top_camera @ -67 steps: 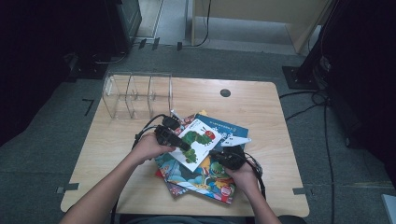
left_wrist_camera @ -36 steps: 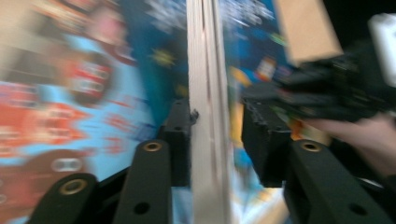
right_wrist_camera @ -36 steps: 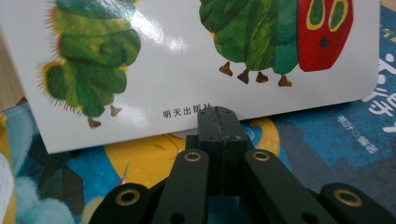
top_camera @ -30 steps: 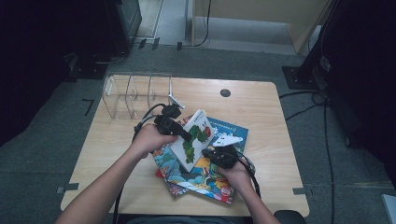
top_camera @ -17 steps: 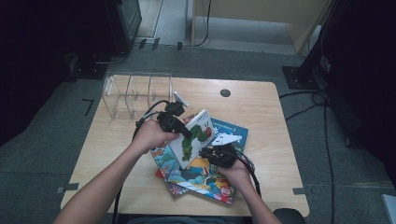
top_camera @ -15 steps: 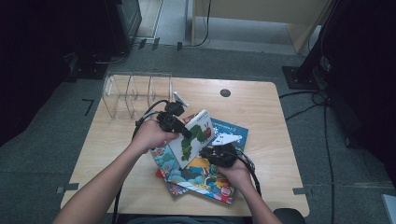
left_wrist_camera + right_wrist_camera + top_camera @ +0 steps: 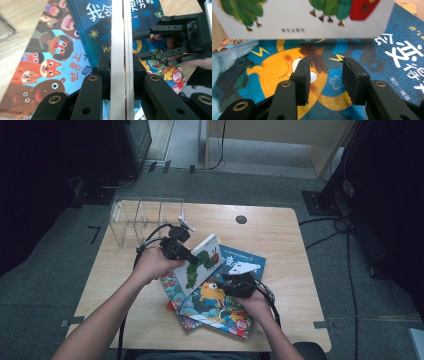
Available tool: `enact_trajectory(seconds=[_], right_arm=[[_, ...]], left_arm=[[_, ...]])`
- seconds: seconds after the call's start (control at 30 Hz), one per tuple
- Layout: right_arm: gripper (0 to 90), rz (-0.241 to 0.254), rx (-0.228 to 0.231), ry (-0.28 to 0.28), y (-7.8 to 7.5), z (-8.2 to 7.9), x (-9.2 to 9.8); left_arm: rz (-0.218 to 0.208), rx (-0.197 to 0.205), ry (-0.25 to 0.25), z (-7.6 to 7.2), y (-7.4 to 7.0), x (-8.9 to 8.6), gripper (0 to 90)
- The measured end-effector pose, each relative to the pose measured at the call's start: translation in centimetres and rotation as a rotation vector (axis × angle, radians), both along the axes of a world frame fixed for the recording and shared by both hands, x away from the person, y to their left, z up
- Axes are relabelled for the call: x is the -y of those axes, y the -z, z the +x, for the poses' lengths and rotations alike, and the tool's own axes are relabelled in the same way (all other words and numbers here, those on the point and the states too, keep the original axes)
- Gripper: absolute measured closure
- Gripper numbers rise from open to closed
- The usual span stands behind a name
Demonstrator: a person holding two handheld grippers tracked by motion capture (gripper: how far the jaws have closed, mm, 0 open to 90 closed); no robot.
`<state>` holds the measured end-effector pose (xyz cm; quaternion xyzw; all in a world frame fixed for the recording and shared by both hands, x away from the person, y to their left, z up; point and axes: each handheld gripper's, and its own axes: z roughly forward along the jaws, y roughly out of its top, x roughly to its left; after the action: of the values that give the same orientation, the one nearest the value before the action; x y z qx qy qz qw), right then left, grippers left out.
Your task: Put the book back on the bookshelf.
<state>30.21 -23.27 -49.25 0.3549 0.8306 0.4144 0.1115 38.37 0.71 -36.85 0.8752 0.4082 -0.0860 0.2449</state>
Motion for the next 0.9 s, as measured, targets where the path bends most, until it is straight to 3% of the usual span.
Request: enact_trajectory(seconds=[0.37, 0.7, 0.9], right_arm=[[52.0, -0.021, 0.031, 0.035, 0.0, 0.4, 0.2], [48.9, -0.019, 0.020, 0.056, 0.1, 0.8, 0.4], [41.2, -0.064, 0.047, 0.049, 0.1, 0.7, -0.2]], left_arm=[[0.013, 0.047, -0.064, -0.1, -1.8, -2.3, 77.4], [0.021, 0.049, -0.132, -0.7, -2.5, -4.9, 77.4], [0.017, 0.035, -0.189, -1.0, -2.6, -6.6, 77.4]])
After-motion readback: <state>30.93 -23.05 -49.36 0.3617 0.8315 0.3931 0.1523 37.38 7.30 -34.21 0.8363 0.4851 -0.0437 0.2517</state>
